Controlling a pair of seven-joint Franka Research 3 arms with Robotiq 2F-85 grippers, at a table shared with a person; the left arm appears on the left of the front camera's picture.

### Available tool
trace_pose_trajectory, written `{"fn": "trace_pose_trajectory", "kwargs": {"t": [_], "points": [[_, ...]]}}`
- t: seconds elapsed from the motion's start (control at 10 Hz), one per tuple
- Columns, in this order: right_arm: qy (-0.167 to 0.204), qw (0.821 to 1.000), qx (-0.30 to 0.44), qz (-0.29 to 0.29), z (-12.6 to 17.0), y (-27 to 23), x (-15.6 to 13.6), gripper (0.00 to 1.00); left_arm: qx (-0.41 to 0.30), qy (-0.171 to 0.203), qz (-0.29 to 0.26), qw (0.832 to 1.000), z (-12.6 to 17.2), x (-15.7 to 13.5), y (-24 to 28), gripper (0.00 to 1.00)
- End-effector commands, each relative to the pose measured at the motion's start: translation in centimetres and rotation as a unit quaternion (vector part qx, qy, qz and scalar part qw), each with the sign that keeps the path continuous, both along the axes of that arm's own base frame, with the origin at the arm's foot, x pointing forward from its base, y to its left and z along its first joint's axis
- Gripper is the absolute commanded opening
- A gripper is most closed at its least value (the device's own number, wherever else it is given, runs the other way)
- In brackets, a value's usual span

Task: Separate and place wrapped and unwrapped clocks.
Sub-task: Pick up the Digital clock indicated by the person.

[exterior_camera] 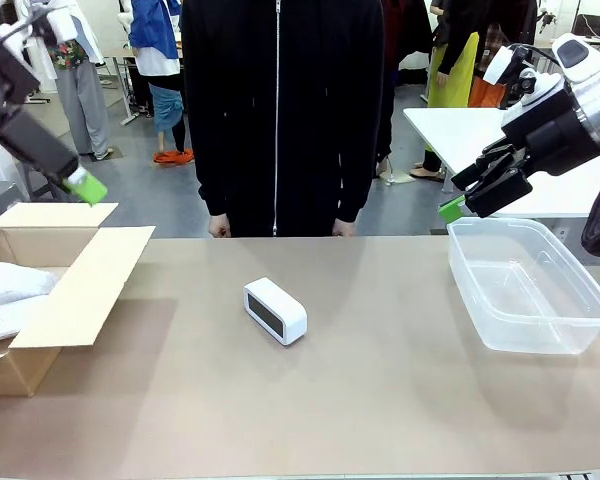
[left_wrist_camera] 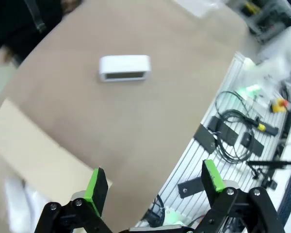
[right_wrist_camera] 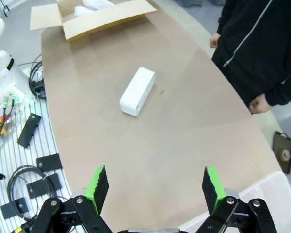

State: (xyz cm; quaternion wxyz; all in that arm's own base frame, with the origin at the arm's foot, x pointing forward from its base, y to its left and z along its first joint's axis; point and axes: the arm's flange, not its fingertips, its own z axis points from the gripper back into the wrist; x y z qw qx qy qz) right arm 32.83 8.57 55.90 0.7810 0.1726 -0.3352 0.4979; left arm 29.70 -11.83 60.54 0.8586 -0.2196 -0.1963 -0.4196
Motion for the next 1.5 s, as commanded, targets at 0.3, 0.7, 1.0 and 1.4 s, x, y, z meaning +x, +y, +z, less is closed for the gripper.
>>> {"fn": "trace_pose_trajectory", "kwargs": {"t": [0.3,0.7,1.0,1.4], "points": [[0.004,1.000,0.012,0.007,-0.3,0.0,0.1,1.00,-0.003,-0.008,0.018,1.000,-4.2,1.2,1.1,1.00],[0.004,1.000,0.012,0.007,-0.3,0.0,0.1,1.00,0.002,-0.054,0.037,0.998,-2.8,1.2,1.1,1.00],[0.004,1.000,0.012,0.007,-0.3,0.0,0.1,1.00,0.030,-0.068,0.043,0.996,-2.6,1.7,1.0,1.00],[0.004,1.000,0.012,0.007,-0.3,0.0,0.1,1.00,0.007,-0.066,0.023,0.998,-2.3,1.4,1.1,1.00]]}}
